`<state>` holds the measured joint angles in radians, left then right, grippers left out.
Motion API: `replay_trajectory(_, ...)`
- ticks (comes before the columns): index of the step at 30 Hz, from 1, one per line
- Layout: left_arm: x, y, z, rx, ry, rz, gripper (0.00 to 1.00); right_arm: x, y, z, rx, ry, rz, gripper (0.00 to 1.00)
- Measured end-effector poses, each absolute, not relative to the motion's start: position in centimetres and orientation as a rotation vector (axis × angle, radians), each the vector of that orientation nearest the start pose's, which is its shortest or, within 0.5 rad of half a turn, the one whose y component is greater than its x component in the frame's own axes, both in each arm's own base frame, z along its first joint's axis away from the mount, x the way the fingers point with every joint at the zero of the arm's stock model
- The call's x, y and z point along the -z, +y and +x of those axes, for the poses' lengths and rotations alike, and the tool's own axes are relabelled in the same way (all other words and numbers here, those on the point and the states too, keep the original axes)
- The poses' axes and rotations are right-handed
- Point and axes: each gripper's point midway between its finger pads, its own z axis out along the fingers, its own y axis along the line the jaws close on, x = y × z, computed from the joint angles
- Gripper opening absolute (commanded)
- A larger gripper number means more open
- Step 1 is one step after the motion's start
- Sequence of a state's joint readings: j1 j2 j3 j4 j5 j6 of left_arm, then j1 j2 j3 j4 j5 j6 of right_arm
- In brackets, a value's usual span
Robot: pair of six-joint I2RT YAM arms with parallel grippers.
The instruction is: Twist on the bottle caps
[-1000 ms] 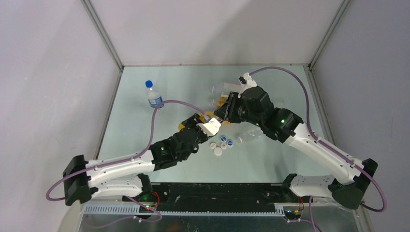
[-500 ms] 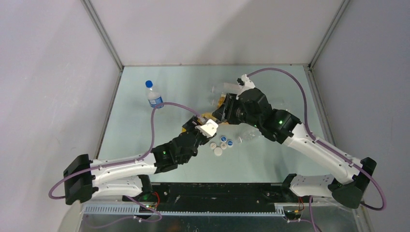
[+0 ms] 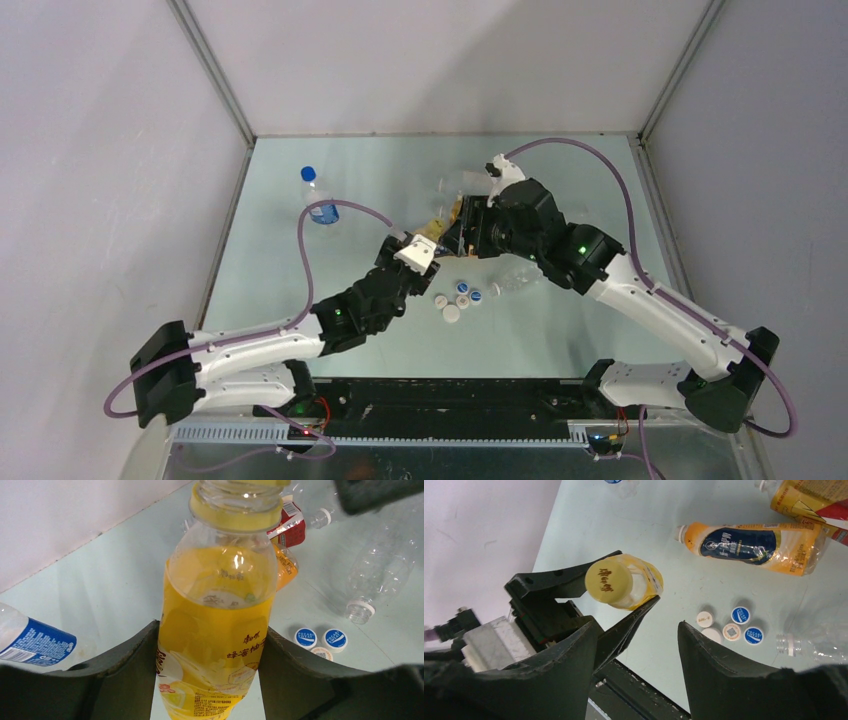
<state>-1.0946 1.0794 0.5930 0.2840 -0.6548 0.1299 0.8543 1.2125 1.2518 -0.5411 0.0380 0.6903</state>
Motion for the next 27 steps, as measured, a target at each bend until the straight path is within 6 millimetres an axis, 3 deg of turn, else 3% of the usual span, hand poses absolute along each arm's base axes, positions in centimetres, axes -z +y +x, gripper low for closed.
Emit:
replay_trajectory(9, -18.6, -25.2, 25.3, 0.226, 1.675, 0.587, 0.0, -29.3, 29.4, 22.5, -0.909, 2.145, -0.334, 0.61)
replay_trajectory(14, -18.4, -25.6, 24.5, 0.35, 1.665, 0.636, 0.0, -31.1, 26.9, 23.2, -0.88, 2.025, -0.508, 0.59)
replay_trajectory(19, -19.5, -26.6, 23.3, 0.48, 1.615, 0.697, 0.0, -33.1, 24.6, 23.8, -0.868, 1.911, -0.604, 0.55)
replay_trajectory(27, -21.1, -28.1, 21.7, 0.615, 1.538, 0.766, 0.0, -33.9, 25.9, 22.5, -0.962, 1.829, -0.748, 0.5)
